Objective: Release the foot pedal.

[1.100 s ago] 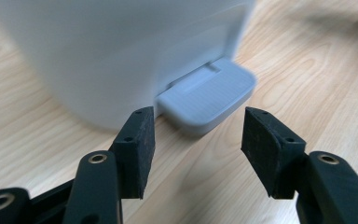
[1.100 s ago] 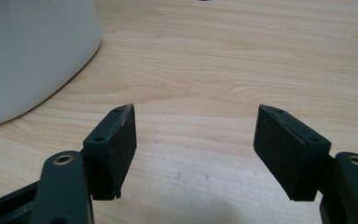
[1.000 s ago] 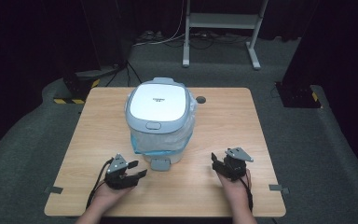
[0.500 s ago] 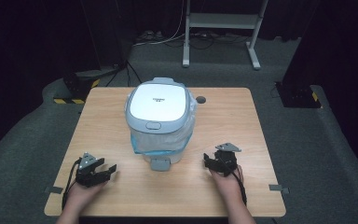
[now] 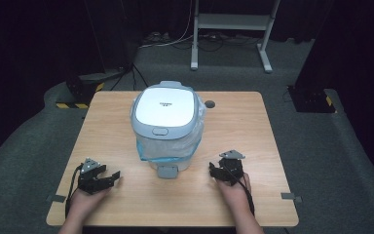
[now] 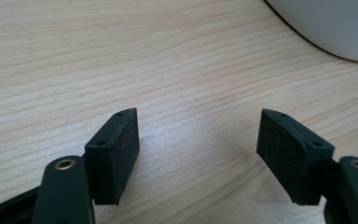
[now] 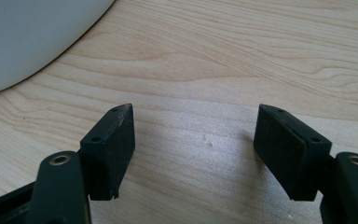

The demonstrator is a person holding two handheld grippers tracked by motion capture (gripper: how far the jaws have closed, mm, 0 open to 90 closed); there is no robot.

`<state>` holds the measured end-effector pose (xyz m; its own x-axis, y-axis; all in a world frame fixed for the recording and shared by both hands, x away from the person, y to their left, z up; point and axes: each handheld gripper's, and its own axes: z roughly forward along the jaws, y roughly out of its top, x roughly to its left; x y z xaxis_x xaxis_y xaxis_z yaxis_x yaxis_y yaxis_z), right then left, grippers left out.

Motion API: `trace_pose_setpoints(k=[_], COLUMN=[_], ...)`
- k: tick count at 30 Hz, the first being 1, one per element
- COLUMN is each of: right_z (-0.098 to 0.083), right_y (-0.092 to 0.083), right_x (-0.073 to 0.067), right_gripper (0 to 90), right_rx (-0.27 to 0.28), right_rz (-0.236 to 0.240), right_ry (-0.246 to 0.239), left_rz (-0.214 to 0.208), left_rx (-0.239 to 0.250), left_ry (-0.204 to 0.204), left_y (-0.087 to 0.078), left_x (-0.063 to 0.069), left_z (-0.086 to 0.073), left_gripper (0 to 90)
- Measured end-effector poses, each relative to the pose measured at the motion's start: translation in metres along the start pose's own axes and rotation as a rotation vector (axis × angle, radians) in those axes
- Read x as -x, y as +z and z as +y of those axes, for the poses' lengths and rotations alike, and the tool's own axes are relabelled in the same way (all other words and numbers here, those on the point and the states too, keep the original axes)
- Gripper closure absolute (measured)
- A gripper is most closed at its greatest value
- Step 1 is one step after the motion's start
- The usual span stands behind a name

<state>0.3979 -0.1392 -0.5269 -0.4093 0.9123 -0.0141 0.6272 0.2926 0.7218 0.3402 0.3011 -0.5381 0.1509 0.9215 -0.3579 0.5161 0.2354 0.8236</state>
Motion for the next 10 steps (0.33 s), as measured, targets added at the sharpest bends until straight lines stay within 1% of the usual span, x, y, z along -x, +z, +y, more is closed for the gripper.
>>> trace_pose_setpoints(k=[2, 3, 4, 6, 10], right_z=[0.0000, 0.0000, 0.0003, 0.0004, 0.0005], right_y=[0.0000, 0.0001, 0.0003, 0.0005, 0.0006], right_x=[0.0000, 0.0000, 0.0000, -0.0001, -0.0001], right_gripper=[29.0, 29.0, 28.9, 28.8, 26.7], right_rx=[0.000, 0.000, 0.001, 0.001, -0.003], right_rz=[0.000, -0.001, -0.002, -0.004, -0.007], right_ry=[0.000, 0.000, -0.002, -0.001, 0.007], left_rz=[0.007, 0.010, 0.011, 0.004, 0.002], left_rx=[0.012, 0.000, -0.004, -0.001, 0.000], left_ry=[0.004, 0.020, 0.025, 0.013, 0.013], left_y=[0.0009, 0.0002, 0.0001, 0.0001, 0.0006], left_x=[0.0023, 0.0018, 0.0018, 0.0012, 0.0013], left_z=[-0.0013, -0.0014, -0.0014, -0.0009, -0.0007], left_gripper=[29.9, 29.8, 29.7, 29.8, 29.8])
